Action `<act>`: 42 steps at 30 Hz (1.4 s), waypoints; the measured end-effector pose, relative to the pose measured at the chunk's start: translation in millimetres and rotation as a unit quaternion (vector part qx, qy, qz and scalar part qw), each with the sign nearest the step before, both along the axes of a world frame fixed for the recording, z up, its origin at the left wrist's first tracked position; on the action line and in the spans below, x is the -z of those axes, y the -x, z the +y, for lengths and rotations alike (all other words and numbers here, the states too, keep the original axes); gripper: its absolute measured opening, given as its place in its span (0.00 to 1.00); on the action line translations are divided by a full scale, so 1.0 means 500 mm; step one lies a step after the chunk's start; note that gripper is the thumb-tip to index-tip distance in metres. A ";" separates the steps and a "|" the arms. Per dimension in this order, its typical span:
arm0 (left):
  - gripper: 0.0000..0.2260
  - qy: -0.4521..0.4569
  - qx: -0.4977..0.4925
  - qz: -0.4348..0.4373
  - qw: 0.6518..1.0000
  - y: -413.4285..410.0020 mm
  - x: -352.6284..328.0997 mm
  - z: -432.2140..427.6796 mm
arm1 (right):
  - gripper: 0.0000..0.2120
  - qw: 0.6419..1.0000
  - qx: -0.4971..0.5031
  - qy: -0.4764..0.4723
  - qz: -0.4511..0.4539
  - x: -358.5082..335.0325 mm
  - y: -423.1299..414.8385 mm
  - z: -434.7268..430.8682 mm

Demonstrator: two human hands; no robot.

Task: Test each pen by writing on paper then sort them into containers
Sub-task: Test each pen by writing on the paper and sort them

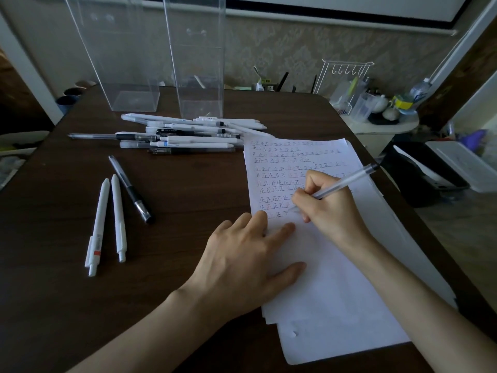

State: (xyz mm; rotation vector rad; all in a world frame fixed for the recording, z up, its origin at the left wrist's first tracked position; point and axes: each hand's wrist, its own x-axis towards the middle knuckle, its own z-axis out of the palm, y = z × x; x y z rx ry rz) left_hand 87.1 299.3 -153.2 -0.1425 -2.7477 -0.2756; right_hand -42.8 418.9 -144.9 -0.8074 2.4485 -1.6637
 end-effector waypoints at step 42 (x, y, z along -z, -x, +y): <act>0.14 -0.313 0.005 0.040 0.949 0.006 -0.036 -0.032 | 0.13 0.950 -0.165 0.205 -0.168 -0.038 -0.027 0.012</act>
